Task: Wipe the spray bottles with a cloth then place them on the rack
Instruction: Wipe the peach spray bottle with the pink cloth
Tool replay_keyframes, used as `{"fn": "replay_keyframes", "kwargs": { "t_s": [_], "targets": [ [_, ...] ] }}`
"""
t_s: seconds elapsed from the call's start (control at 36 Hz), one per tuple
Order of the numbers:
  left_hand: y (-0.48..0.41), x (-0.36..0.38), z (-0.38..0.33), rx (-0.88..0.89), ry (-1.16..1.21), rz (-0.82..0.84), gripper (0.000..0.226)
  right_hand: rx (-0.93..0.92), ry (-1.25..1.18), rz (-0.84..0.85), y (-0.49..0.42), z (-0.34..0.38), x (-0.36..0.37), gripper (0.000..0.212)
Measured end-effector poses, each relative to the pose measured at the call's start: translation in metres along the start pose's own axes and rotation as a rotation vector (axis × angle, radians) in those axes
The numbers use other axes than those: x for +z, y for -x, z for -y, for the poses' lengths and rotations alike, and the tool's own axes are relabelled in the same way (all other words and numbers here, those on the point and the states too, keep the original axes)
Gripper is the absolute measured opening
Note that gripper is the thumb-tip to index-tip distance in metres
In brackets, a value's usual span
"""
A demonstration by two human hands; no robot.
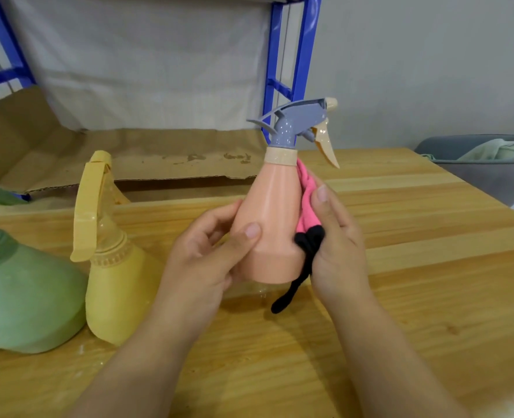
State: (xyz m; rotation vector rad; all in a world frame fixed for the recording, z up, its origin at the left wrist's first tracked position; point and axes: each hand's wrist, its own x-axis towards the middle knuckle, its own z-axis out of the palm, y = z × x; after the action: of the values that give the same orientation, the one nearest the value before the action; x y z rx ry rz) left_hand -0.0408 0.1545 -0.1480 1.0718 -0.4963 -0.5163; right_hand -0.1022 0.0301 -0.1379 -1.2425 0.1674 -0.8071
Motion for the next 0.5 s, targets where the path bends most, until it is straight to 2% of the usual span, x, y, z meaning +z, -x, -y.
{"fn": "replay_keyframes", "kwargs": {
  "t_s": [0.11,0.17,0.22,0.31,0.39,0.42,0.5],
  "targets": [
    [0.0,0.002,0.002,0.038,-0.133,0.002,0.078,-0.067,0.136,-0.008,0.0,-0.003,0.001,0.027],
    [0.001,0.002,0.002,0.06,-0.19,-0.006,0.082,-0.129,0.219,0.012,0.0,-0.005,0.0,0.031],
    [0.0,0.001,0.002,0.056,-0.189,0.002,0.08,-0.115,0.228,0.021,0.0,-0.006,0.0,0.03],
    [0.0,-0.003,-0.001,0.023,-0.141,0.041,0.082,-0.063,0.15,0.025,-0.001,-0.003,0.0,0.029],
    [0.0,-0.005,0.0,-0.011,-0.02,0.026,0.099,0.081,-0.086,-0.002,-0.002,0.003,-0.002,0.019],
    [0.0,-0.005,0.0,-0.017,0.016,0.023,0.095,0.096,-0.133,-0.006,-0.002,0.005,-0.003,0.021],
    [0.001,-0.002,0.001,-0.022,0.042,0.059,0.054,0.081,-0.149,-0.021,0.0,0.007,-0.002,0.024]
  ]
}}
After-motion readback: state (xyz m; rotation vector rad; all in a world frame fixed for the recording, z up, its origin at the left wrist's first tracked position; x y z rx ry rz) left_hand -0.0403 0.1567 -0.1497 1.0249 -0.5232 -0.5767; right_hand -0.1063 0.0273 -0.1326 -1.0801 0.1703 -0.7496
